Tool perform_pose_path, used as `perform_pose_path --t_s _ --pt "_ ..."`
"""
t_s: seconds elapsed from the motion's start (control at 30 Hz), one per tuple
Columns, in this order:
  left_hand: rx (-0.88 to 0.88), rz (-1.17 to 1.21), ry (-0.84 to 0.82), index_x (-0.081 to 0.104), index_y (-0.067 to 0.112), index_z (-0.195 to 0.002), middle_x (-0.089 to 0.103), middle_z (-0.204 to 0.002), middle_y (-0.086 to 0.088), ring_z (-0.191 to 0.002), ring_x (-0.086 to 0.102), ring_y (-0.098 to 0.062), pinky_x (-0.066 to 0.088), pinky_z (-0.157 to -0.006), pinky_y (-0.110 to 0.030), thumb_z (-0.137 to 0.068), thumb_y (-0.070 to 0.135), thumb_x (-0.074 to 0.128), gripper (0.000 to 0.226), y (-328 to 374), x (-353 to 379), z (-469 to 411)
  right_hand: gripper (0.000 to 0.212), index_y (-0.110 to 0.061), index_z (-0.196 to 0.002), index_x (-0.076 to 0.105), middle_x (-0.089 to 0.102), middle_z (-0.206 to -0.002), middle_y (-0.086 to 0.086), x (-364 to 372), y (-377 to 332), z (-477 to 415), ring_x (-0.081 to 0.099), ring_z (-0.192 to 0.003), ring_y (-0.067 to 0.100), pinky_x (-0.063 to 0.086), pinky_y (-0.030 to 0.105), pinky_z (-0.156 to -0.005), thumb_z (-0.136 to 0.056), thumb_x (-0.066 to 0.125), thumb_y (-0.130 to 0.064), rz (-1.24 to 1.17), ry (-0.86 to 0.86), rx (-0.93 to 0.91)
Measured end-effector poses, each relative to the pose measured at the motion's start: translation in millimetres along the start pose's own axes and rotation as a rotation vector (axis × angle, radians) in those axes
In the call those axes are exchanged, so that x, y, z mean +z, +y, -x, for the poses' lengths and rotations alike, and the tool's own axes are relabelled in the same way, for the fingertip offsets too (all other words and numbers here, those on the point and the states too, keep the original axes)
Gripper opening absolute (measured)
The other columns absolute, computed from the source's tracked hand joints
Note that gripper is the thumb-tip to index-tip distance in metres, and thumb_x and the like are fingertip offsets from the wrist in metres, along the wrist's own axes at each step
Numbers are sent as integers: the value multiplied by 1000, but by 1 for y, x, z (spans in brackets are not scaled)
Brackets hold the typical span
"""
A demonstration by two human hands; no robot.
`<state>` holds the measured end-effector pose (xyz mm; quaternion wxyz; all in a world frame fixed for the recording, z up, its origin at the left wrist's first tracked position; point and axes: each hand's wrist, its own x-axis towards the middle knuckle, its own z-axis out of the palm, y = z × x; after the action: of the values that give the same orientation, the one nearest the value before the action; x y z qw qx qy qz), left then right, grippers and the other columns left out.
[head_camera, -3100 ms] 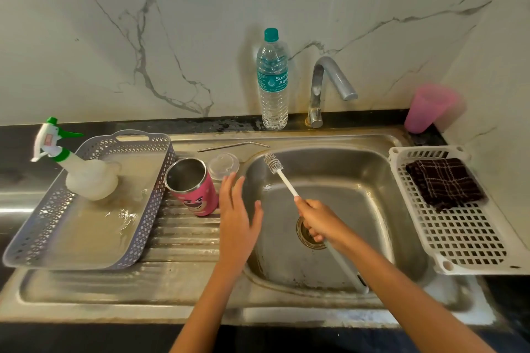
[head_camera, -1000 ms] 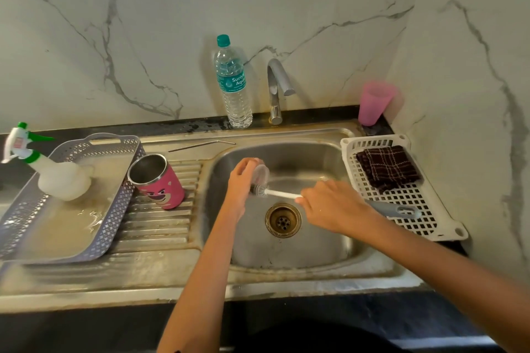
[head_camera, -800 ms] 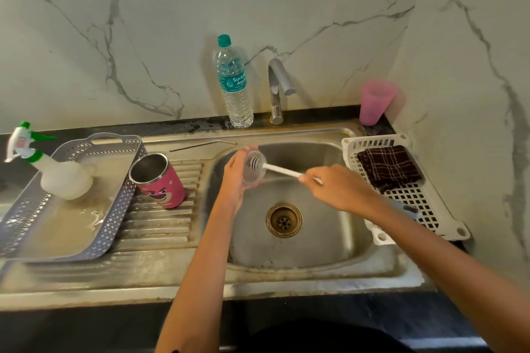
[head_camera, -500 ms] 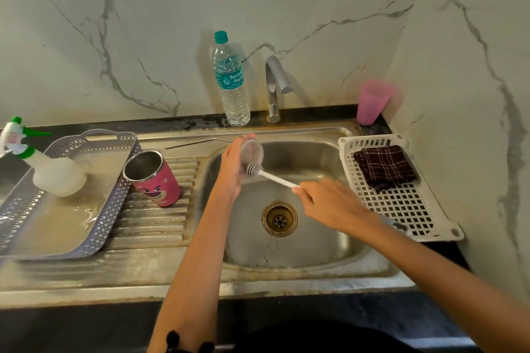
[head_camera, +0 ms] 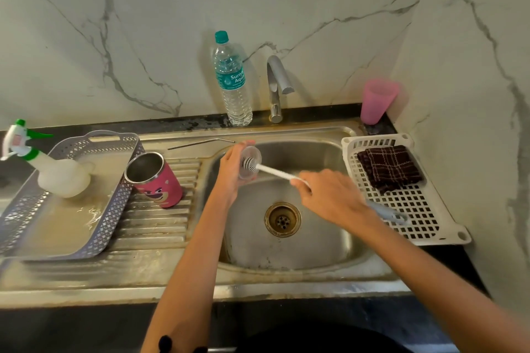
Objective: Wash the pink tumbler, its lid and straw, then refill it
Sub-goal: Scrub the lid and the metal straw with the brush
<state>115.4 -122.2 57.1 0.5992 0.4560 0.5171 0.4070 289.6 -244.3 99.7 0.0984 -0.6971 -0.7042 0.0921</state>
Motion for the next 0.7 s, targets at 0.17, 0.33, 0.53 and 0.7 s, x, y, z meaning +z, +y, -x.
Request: perform_pose_path --t_s 0.17,0.33,0.53,0.7 --pt "22 -138 -46 73 29 -108 66 -115 -2 -111 57 -26 55 -88 -45 -94 40 56 25 3 -6 -6 41 -21 -102 65 54 -63 -6 15 9 -7 52 -55 12 37 25 -51 -103 29 -41 -9 -43 120" --pt "-8 -274 -48 74 30 -103 63 -114 0 -104 58 -22 53 -73 -33 -91 39 59 21 0 -3 -4 43 -15 -104 64 60 -74 2 20 -9 9 50 -64 21 44 33 -64 -103 29 -40 38 -50 -25" --pt "43 -291 -97 74 23 -104 70 -104 4 -99 60 -13 46 -75 -23 -95 32 57 22 8 -11 -4 42 -21 -109 67 52 -65 -3 -1 7 -3 52 -62 20 44 32 -60 -102 32 -42 57 4 45" --pt "91 -228 -113 71 18 -112 60 -104 7 -94 55 -13 49 -65 -25 -97 31 54 26 31 -5 -5 42 -20 -101 65 64 -78 1 2 -9 4 56 -67 22 35 31 -60 -102 30 -42 86 42 -19"
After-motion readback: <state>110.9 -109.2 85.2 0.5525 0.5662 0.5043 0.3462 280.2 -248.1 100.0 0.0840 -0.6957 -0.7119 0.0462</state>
